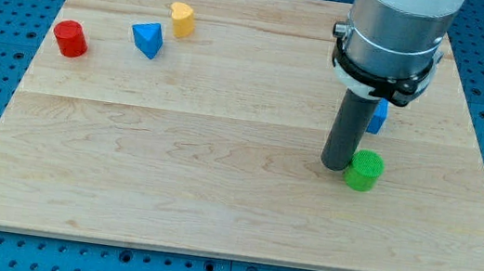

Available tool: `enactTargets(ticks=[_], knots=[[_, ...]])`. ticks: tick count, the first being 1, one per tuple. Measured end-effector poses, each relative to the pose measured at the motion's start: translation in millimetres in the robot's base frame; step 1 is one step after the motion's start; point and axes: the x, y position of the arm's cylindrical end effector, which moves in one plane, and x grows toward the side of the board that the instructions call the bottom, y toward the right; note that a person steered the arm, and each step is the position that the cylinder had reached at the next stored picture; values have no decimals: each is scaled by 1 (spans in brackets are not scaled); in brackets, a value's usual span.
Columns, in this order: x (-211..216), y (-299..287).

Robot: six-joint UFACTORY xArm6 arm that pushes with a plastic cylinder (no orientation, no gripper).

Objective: Push the green circle and blue cube towards the green star

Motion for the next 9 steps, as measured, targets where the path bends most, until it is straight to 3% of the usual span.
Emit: enactTargets(ticks=[1,3,9], knots=[[15,-13],[47,31],[6,15]])
